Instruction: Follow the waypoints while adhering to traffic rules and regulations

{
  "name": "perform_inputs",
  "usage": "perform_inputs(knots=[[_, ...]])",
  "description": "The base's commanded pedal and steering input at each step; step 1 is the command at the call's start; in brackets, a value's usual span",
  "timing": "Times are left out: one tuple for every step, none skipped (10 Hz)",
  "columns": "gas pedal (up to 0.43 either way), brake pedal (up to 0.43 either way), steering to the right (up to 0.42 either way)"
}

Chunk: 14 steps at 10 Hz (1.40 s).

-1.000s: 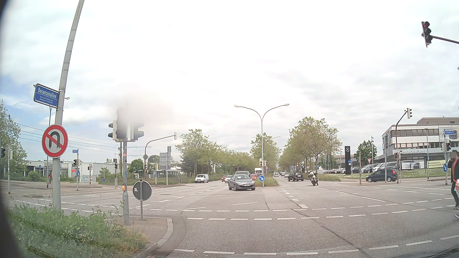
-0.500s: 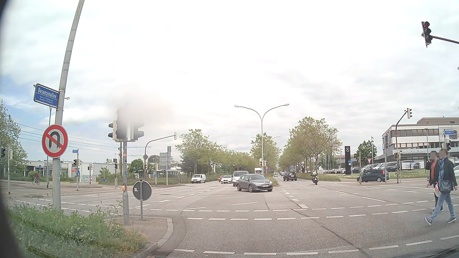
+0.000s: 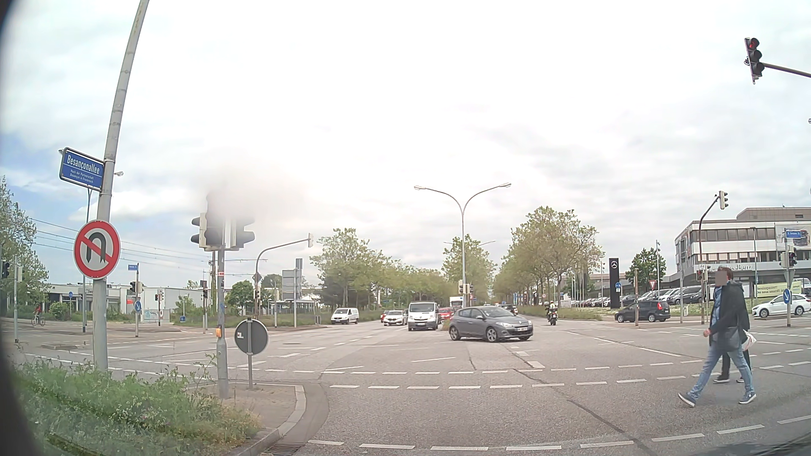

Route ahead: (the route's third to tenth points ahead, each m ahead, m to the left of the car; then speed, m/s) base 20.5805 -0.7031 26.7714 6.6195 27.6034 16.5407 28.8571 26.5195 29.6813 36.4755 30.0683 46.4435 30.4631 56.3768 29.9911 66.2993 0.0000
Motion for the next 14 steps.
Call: perform_inputs(knots=[[0.0,0.244,0.001],[0.0,0.244,0.001],[0.0,0.244,0.001],[0.0,0.244,0.001],[0.0,0.25,0.001],[0.0,0.244,0.001],[0.0,0.244,0.001],[0.0,0.244,0.001],[0.0,0.244,0.001],[0.0,0.244,0.001],[0.0,0.25,0.001],[0.0,0.244,0.001],[0.0,0.244,0.001],[0.0,0.244,0.001]])
